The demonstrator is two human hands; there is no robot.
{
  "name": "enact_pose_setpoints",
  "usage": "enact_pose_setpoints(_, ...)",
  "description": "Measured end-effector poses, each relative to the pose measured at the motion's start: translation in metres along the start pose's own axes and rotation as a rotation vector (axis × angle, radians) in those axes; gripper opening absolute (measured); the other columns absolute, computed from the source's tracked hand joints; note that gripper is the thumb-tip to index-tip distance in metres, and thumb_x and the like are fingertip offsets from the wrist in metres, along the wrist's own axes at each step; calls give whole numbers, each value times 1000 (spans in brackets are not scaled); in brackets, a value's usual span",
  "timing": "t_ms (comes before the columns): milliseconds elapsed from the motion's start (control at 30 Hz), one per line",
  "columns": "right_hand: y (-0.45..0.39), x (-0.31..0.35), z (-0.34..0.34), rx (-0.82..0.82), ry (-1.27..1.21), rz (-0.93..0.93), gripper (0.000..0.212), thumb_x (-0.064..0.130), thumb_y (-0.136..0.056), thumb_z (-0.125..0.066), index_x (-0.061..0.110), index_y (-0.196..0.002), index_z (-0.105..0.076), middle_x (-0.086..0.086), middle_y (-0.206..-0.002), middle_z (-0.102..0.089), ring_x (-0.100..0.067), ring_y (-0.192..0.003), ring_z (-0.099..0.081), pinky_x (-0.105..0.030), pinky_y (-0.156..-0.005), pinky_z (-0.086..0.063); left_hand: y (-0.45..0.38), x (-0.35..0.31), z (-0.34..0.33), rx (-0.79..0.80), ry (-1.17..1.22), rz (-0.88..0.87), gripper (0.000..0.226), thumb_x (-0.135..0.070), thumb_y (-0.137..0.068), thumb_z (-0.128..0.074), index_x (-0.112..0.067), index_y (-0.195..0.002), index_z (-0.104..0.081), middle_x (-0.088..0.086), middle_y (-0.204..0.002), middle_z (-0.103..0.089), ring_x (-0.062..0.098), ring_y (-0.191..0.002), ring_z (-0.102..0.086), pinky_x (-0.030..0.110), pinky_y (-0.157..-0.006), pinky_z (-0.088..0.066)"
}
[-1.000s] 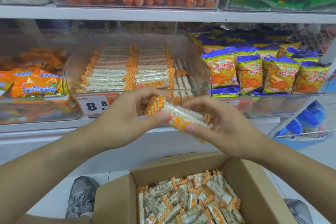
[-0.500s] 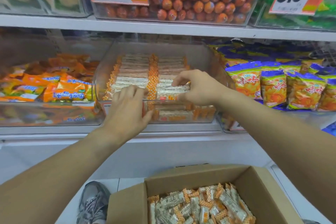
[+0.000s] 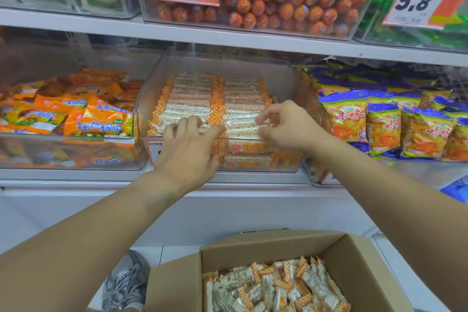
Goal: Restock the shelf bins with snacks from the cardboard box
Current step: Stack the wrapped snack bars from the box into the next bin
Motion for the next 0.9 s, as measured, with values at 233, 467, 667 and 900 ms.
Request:
enact_pose_setpoints(233,-8,-4,-1,105,90,-179,72,37,-90,-69,18,-152,-36,-14,-135,-57,-26,-111,-59,-26,-78,-43,-2,-4,1,5,0,19,61,-39,-88,-62,-35,-145,-42,15,-135,-41,33,-129,-38,52,-107,-27)
enact_pose_setpoints(467,-11,1,-9,105,75,-211,84,50,-88,-70,11,-149,-29,-13,-142,-52,-29,-125,-55,-30,-87,-43,-3,-6,0,-7,-44,7,61,-40,-87,-61,-28,-144,-44,13,-134,-47,33,-127,-41,55,-106,-29)
enact_pose_setpoints(667,-14,8,-10,60,129,-178,63,39,-102,-52,12,-154,-30,-19,-154,-39,-33,-135,-47,-37,-105,-43,0,-5,-2,-15,-92,-33,65,-38,-84,-65,-26,-144,-44,15,-134,-48,35,-124,-45,54,-106,-31)
enact_pose_setpoints(900,-14,5,-13,64,94,-130,50,33,-101,-53,9,-145,-49,-18,-135,-60,-32,-118,-60,-34,-97,-49,2,-2,-2,-1,-90,-35,70,-36,-82,-65,-23,-147,-41,17,-134,-48,37,-125,-44,56,-107,-32)
Point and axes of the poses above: each hand's wrist, its own y-axis away from the middle knuckle, its own z-axis out of the back of the hand, x = y × z, the point moved 3 cm from there along -y, towards the middle knuckle
